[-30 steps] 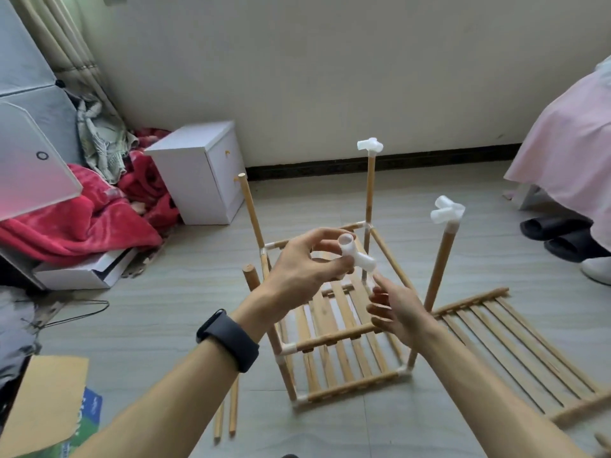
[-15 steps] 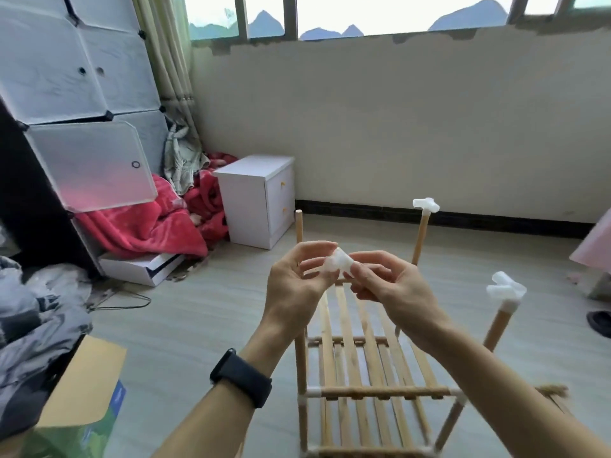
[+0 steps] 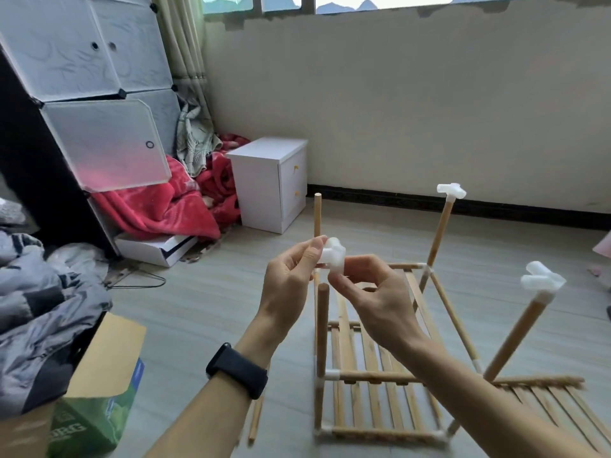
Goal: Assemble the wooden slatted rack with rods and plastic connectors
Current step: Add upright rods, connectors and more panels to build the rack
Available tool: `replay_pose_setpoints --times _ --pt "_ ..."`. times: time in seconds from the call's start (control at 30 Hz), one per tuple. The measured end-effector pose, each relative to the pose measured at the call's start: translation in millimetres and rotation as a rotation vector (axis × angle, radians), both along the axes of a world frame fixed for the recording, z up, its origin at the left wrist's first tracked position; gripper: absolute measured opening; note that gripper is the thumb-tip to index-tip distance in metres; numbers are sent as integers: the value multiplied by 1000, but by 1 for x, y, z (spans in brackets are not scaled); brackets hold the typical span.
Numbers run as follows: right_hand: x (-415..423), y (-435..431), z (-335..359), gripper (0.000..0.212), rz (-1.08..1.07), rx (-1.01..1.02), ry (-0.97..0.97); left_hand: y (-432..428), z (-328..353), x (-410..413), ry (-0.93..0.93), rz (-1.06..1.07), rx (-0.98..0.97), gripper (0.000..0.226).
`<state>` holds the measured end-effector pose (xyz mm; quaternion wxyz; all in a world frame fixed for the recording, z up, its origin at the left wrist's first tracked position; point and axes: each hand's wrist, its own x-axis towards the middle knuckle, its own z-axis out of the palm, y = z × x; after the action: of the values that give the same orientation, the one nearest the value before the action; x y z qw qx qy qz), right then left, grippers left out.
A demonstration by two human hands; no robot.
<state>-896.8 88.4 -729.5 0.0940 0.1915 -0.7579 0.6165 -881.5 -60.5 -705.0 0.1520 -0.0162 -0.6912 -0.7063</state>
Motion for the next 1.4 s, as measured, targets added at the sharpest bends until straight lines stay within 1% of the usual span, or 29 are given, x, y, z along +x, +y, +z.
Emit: replay_pose_setpoints --times 0.1,0.33,0.57,0.77,0.87,0.9,1.0,1.13,1.2,1.27,1.4 --pt "1 -5 -9 26 -4 49 -3 -8 -4 1 14 54 -38 30" --pt "5 -9 -10 32 9 37 20 -14 -9 1 -1 33 -61 40" --pt "7 -10 -23 30 -17 127 40 -17 -19 -1 -48 10 -122 35" --pt "8 -11 -22 38 -12 117 45 -21 -23 -4 -55 -11 -116 34" --pt "9 -13 -21 43 16 117 49 -21 -23 -4 -38 23 -72 31" --pt "8 -14 -21 42 24 122 52 -22 -24 -4 -40 37 -50 30" --pt "9 -14 -23 30 -8 126 76 -28 -23 -3 -41 34 -20 23" --pt "9 -16 -27 18 -21 229 215 -35 -21 -2 -31 15 -11 16" --pt "8 -16 -27 18 -15 227 201 -34 -22 -2 -33 2 1 15" --pt "6 -15 -26 22 -12 206 150 -30 -22 -2 -40 2 21 19" --pt "0 -6 -14 52 66 84 -49 -26 -23 -3 -28 63 30 32"
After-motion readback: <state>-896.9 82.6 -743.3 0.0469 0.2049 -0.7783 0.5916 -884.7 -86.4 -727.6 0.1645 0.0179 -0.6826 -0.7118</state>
